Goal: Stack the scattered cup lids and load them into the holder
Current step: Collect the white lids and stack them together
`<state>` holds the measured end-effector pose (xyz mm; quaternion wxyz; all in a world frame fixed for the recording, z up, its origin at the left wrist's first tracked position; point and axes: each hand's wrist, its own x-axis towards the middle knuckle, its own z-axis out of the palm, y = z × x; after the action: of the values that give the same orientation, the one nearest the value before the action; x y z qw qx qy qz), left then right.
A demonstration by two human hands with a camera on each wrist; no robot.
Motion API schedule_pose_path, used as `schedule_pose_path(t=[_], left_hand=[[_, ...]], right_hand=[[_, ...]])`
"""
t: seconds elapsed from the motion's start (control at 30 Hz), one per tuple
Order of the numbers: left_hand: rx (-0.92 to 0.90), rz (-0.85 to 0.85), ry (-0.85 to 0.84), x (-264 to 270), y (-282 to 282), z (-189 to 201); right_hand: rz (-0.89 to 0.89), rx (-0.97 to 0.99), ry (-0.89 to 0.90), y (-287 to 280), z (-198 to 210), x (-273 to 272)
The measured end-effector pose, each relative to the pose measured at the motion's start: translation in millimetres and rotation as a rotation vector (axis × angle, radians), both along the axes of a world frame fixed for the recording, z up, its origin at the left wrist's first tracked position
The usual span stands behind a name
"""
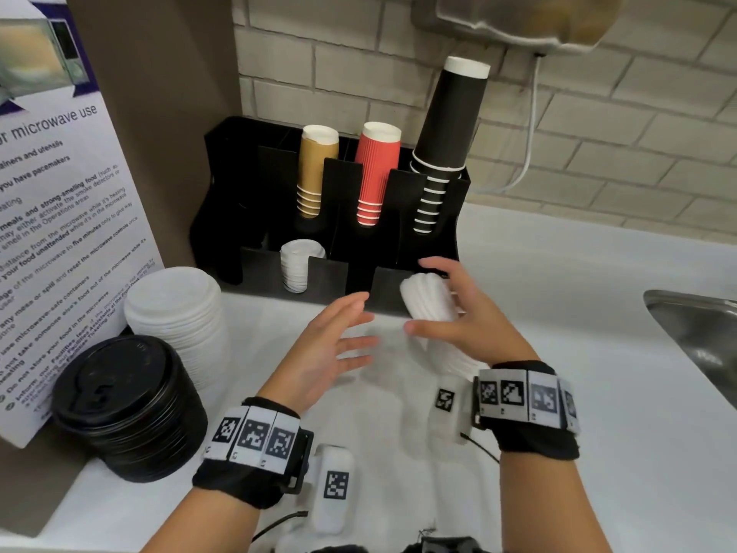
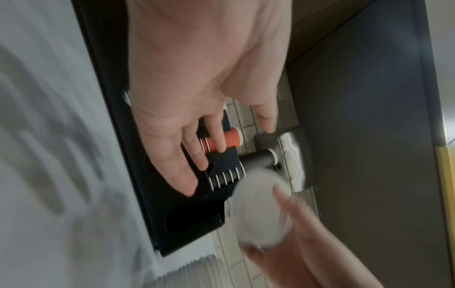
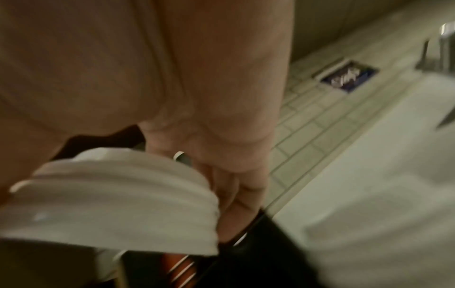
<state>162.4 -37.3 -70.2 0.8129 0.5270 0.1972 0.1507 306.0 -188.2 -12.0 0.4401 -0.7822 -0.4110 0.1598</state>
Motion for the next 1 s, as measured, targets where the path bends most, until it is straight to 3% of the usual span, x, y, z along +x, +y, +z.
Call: schedule_pose_path(t=[0.1,0.23,0.4,0.77,1.0], left_hand=[[-0.034,-0.127,-0.127,2.7,-7.9,1.7],[-0.063,-0.103,-0.198,-0.4,-5.4,2.2],[-0.035,-0.145,-0.184,-4.9,1.4,1.8],[-0.061,-0.063,-0.195,-5.3,6.7,1.5],[-0.099,-0.024,-0.185,-2.9,9.1,2.6]], right_hand=[[0.170,0.027,0.084,20.1,-3.9,-21.3],[0.243,0.042,0.071,27.6,-4.3,-27.5],[0.271,0.010,0.089,27.3,-2.2,-24.4],[0.249,0.009,0.109,33.1,-0.1,-24.1],[0.245,0.031,0.034,40.6,-2.4,-21.9]])
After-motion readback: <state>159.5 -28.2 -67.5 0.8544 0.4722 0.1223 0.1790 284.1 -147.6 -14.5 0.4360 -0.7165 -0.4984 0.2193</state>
